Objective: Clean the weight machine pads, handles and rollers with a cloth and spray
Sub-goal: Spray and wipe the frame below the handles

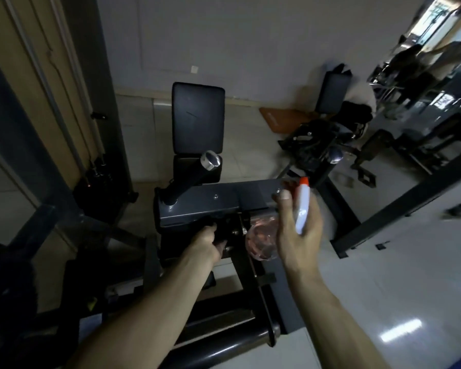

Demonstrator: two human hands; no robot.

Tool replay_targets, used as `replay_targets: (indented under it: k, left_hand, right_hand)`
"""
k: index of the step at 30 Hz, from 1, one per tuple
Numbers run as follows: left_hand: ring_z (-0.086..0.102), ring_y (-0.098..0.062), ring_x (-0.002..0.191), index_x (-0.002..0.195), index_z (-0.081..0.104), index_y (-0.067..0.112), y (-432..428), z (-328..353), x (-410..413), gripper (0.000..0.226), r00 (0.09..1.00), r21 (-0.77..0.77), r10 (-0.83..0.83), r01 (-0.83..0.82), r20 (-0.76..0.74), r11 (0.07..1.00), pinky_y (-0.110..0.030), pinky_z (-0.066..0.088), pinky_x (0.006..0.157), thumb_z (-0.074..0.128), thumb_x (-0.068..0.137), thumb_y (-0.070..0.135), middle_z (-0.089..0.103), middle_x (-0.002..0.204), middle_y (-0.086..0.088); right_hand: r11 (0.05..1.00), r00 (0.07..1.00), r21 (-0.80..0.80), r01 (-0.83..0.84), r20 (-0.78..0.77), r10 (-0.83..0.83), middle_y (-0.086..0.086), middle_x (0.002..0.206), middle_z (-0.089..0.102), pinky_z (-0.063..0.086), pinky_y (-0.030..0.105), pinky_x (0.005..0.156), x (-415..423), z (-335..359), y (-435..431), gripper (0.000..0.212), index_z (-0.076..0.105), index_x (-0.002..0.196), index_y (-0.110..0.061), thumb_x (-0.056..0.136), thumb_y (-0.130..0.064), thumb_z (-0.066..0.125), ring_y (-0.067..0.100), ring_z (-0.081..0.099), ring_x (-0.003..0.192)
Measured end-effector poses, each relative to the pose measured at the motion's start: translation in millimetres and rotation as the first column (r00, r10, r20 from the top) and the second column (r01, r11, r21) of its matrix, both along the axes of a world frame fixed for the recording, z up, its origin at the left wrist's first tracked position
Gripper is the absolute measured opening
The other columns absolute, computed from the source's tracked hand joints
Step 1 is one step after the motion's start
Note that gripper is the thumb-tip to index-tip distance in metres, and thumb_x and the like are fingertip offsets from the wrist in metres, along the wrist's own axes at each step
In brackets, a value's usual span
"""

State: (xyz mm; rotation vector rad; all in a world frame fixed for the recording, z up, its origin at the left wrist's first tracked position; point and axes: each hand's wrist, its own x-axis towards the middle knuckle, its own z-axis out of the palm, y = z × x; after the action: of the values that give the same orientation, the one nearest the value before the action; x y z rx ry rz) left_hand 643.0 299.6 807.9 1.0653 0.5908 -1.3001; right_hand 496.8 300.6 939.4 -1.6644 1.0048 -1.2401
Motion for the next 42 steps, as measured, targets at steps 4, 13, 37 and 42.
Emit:
replay_targets:
  k: [4, 13, 37, 42]
  left_hand:
    - [0.062, -0.029, 0.121, 0.121, 0.066, 0.004, -18, -9, 14, 0.024, 0.999, 0.098, -0.001, 0.006, -0.050, 0.995, -0.035, 0.054, 0.082, 0.065, 0.098, 0.011, 0.064, 0.130, -0.011]
    - [0.061, -0.027, 0.121, 0.122, 0.067, 0.006, -32, -8, 10, 0.025, 0.998, 0.167, 0.025, -0.015, -0.053, 0.986, -0.034, 0.052, 0.087, 0.064, 0.099, 0.015, 0.063, 0.124, -0.010]
    - [0.064, -0.025, 0.087, 0.122, 0.063, 0.009, 10, -58, 54, 0.024, 0.970, 0.052, 0.228, -0.224, -0.084, 0.973, -0.032, 0.054, 0.068, 0.052, 0.101, 0.011, 0.069, 0.118, -0.010]
    - [0.069, -0.029, 0.106, 0.115, 0.072, 0.005, -20, -47, 34, 0.029, 0.979, -0.009, 0.016, -0.018, -0.203, 1.000, -0.041, 0.054, 0.101, 0.058, 0.095, 0.020, 0.074, 0.111, -0.012]
  right_hand:
    - [0.998, 1.000, 0.065, 0.014, -0.010, -0.014, 0.019, 0.086, 0.056, 0.048, 0.024, 0.067, 6, -16, -19, 0.025, 0.060, 0.102, -0.008, 0.103, -0.033, 0.062, 0.013, 0.054, 0.072]
    - [0.994, 0.991, 0.094, 0.056, -0.128, -0.044, -0.014, 0.114, 0.068, 0.051, 0.016, 0.087, -2, -35, -24, 0.038, 0.055, 0.138, -0.026, 0.102, -0.019, 0.063, 0.000, 0.065, 0.105]
    - [0.909, 0.968, 0.397, -0.128, -0.148, 0.201, 0.006, 0.065, 0.046, 0.049, 0.008, 0.065, 17, -66, 26, 0.032, 0.046, 0.072, -0.004, 0.093, -0.003, 0.069, 0.014, 0.055, 0.064]
    - [0.921, 0.954, 0.366, -0.132, -0.205, 0.218, 0.022, 0.077, 0.056, 0.059, 0.032, 0.070, 24, -75, 20, 0.011, 0.064, 0.104, -0.006, 0.094, -0.007, 0.068, 0.036, 0.058, 0.070]
